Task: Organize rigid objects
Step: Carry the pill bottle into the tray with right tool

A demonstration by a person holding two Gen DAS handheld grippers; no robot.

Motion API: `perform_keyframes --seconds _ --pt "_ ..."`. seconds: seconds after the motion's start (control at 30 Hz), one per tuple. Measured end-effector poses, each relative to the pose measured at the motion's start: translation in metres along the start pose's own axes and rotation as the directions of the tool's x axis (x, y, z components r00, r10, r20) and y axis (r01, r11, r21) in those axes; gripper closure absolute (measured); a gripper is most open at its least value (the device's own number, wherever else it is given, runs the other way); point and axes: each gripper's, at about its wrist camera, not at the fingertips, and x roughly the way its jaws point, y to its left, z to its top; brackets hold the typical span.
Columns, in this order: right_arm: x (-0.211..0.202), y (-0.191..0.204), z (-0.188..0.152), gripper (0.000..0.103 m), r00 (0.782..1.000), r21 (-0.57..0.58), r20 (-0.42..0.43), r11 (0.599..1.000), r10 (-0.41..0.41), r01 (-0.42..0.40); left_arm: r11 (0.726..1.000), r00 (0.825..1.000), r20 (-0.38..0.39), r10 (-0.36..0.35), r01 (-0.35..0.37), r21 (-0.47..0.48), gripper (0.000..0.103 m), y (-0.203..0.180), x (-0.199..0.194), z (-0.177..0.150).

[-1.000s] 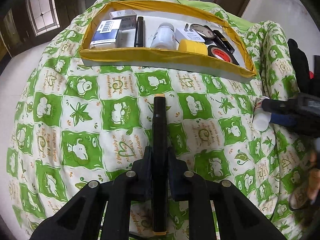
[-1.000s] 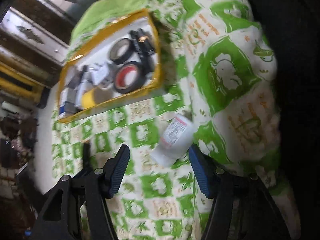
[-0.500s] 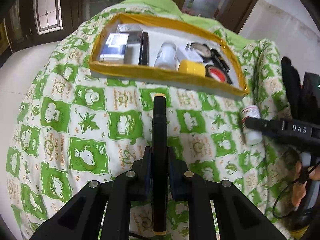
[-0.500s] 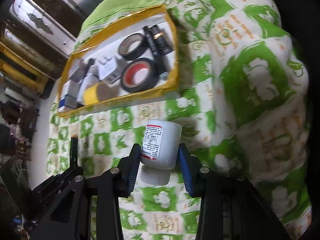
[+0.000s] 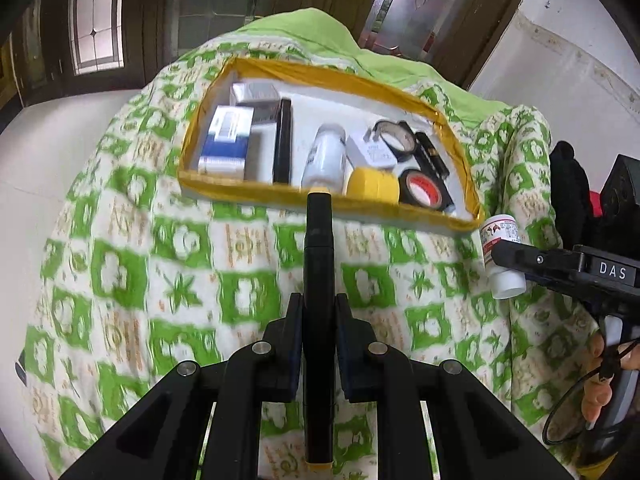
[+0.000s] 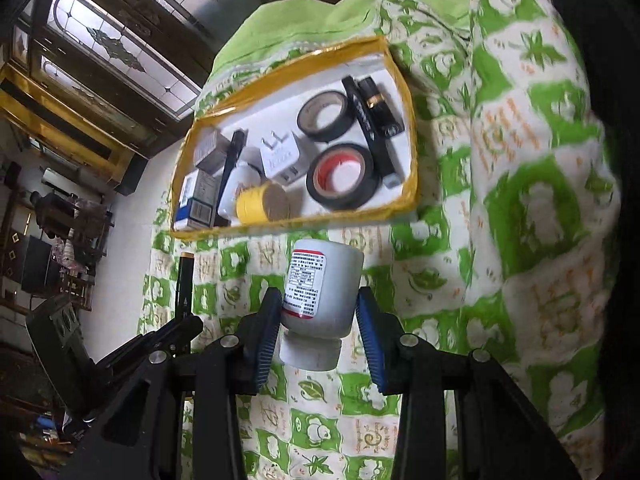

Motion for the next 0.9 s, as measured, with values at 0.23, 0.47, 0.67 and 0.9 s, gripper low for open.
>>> perform_keyframes --seconds 0.23,0.47,0.67,0.9 --pt "-0.005 0.001 0.026 0.066 0.999 -0.025 0.034 1.000 -0.015 0.016 0.999 1.000 0.017 0.008 -0.009 0.037 0.089 -0.008 0.007 0.044" --pt "0.001 0.003 0.053 0.066 0.999 -0.037 0.047 0.999 -0.010 0.012 1.000 1.000 0.005 -0.005 0.005 -0.003 0.089 -0.001 0.030 0.085" --pt "0.013 0.011 0.071 0.066 0.999 -0.068 0.037 0.998 -0.003 0.005 1.000 1.000 -0.011 0.007 -0.007 0.006 0.089 -0.001 0.059 0.122" --pt "0.034 0.025 0.079 0.066 1.000 -0.119 -0.016 0.993 -0.004 0.002 0.999 0.999 -0.030 0.024 -0.023 0.026 0.089 -0.006 0.093 0.153"
